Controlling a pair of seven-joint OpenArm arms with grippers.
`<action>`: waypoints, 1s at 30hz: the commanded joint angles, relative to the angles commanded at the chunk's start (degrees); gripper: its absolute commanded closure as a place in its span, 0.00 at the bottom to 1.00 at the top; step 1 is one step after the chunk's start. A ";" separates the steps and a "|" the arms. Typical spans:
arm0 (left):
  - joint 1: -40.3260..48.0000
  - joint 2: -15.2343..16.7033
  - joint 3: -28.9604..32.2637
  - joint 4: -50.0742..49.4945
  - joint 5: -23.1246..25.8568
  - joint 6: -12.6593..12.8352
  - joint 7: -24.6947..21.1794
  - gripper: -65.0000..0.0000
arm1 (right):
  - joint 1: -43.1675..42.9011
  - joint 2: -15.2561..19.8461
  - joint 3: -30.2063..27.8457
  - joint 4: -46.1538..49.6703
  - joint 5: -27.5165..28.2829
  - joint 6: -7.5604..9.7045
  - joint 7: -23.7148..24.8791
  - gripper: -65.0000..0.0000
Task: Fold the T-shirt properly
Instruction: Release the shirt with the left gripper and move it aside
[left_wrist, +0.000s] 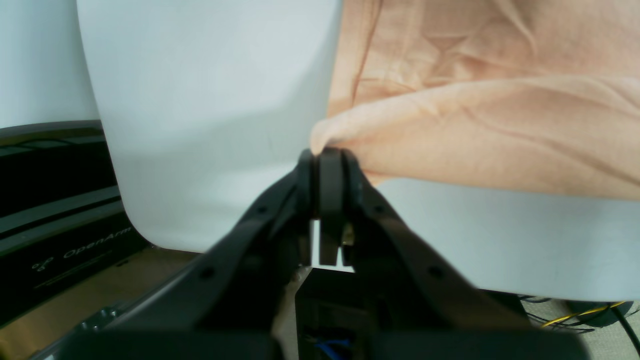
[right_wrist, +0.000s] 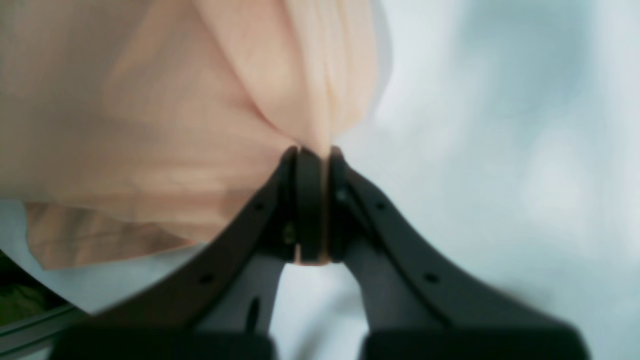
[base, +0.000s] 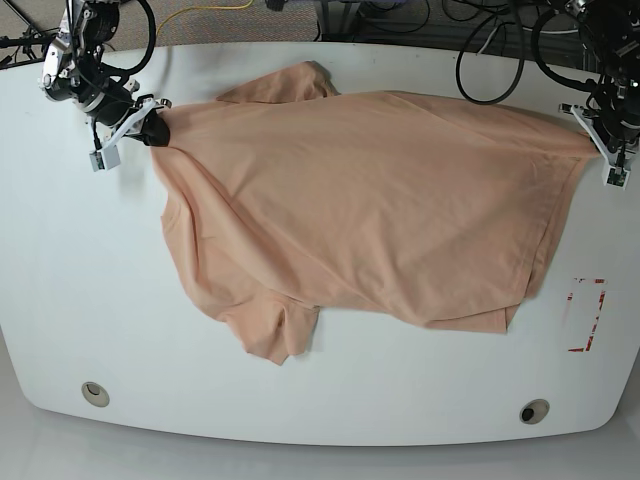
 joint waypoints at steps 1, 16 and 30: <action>0.00 0.00 0.00 0.00 0.00 0.00 0.18 1.00 | 0.00 0.00 -0.09 0.00 0.00 0.00 0.00 1.00; -0.26 -0.09 -1.76 0.00 -0.44 0.00 11.25 0.40 | 0.79 -0.09 -0.09 0.00 0.09 0.00 -0.09 1.00; -12.57 -0.62 -12.48 -15.91 -5.89 0.00 11.60 0.41 | 0.88 -0.09 0.00 0.00 0.18 0.00 -0.09 1.00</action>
